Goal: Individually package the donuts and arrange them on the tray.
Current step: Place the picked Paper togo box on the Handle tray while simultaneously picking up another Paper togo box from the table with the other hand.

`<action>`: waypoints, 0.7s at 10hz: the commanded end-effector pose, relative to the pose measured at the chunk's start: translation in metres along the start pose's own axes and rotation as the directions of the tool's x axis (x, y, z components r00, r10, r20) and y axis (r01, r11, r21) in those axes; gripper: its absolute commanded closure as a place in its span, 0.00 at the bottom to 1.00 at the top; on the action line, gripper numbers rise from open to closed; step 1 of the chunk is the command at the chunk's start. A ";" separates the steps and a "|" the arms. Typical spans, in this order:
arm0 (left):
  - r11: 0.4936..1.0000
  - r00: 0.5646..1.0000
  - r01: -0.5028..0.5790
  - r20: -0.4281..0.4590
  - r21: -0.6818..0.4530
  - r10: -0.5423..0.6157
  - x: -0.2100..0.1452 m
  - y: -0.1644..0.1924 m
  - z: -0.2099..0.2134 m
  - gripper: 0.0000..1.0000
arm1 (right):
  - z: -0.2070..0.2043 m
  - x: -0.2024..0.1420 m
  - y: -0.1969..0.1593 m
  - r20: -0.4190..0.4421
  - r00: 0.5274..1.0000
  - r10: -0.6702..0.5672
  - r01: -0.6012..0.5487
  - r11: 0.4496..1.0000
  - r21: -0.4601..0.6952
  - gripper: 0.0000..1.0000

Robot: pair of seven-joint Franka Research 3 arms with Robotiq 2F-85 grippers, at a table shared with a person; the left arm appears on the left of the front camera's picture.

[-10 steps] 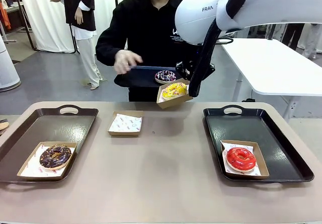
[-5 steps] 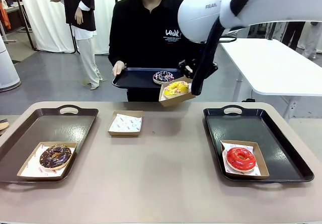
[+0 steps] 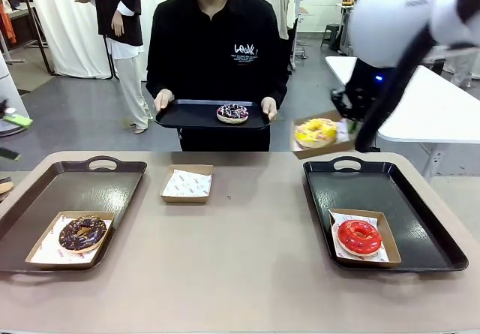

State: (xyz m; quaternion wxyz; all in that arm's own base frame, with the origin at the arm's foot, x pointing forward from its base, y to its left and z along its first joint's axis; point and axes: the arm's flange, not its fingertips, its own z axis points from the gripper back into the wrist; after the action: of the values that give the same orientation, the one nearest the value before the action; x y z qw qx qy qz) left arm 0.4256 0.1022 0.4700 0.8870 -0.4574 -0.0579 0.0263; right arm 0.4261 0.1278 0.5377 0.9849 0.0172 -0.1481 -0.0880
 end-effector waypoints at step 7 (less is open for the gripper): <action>0.854 0.976 0.144 -0.213 0.500 -0.040 0.054 -0.069 -0.212 0.00 | 0.003 0.018 -0.081 -0.197 0.972 0.124 -0.108 0.990 0.090 0.99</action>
State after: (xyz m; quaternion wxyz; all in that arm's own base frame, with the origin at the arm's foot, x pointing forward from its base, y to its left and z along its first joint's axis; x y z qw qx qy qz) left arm 0.4911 -0.0969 0.4097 0.9686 -0.2442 0.0168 -0.0448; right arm 0.4173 0.0466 0.5346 0.9956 0.0337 -0.0823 -0.0297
